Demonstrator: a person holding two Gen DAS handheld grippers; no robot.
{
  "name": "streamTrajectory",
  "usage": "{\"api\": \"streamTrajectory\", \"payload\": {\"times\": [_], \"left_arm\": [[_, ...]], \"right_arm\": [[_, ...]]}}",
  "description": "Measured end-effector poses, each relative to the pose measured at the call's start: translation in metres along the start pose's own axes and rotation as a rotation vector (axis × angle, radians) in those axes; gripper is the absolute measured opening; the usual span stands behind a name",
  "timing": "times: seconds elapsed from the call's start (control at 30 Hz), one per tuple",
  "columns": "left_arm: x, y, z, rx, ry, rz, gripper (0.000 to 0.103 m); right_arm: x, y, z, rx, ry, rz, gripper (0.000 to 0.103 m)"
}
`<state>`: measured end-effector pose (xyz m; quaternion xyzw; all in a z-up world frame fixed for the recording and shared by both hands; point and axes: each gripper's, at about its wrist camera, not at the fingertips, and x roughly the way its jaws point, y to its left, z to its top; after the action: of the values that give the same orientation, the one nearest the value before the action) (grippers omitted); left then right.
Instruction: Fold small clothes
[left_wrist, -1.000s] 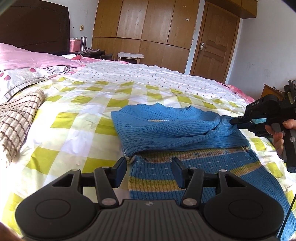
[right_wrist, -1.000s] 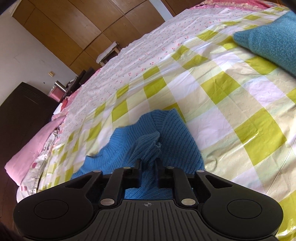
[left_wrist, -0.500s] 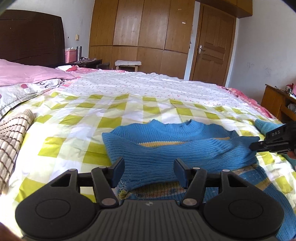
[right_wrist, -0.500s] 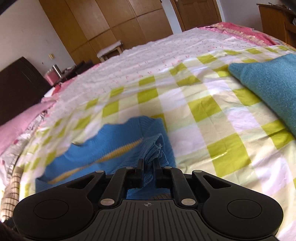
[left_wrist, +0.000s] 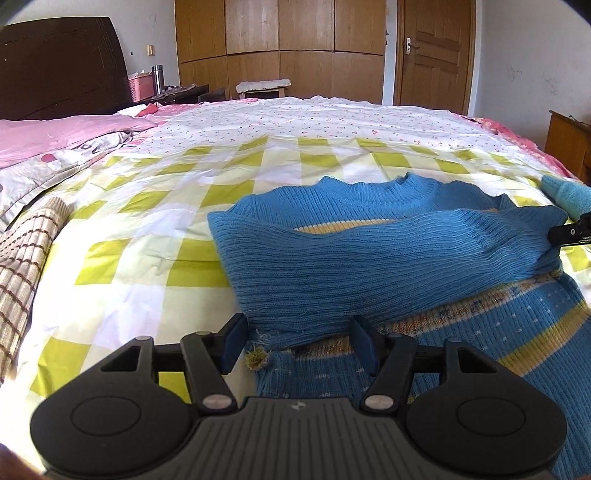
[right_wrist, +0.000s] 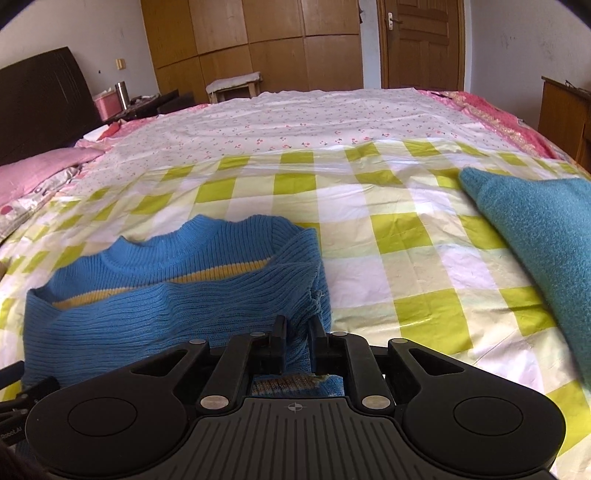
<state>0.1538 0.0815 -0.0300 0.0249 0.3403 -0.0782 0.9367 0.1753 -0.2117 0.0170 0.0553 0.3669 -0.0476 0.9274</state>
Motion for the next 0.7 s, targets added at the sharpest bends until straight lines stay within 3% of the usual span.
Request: {"api": "streamTrajectory", "payload": {"times": [0.33, 0.5, 0.7], "left_arm": [[-0.01, 0.003, 0.014, -0.045, -0.048, -0.001, 0.066], [-0.003, -0.002, 0.025, -0.058, -0.038, 0.006, 0.066], [0.009, -0.003, 0.03, -0.076, -0.009, 0.015, 0.066]], "right_arm": [[-0.02, 0.002, 0.005, -0.062, -0.059, -0.027, 0.014], [-0.025, 0.024, 0.015, -0.105, -0.082, 0.086, 0.014], [0.003, 0.069, 0.015, -0.206, -0.03, 0.206, 0.014]]}}
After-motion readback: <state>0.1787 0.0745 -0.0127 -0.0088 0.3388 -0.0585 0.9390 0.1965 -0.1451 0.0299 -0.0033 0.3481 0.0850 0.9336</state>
